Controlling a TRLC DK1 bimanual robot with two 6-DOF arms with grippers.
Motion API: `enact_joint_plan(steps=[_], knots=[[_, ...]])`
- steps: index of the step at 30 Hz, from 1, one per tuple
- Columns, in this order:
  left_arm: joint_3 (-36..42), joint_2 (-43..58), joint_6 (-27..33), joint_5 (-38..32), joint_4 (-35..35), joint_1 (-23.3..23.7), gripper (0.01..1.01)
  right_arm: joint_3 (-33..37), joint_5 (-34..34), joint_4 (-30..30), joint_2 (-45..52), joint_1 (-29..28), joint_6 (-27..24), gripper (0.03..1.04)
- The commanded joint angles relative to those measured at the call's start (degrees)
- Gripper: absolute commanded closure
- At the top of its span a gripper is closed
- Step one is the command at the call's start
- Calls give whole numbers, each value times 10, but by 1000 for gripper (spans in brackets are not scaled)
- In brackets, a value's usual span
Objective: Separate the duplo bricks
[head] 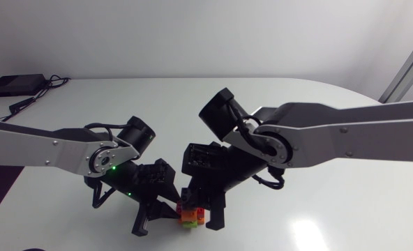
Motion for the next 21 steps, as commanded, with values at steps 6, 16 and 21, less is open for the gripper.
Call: enact_joint_plan(steps=[6,16,21], knots=[[-22,-24,2,-6,19,-9,790,22,-60,-53,10,-11,23,839],[-36,-41,2,-18,28,0,790,38,-96,-84,-1,-52,35,839],[-37,-47,1,-21,28,2,790,22,-95,-76,-17,-65,36,839]])
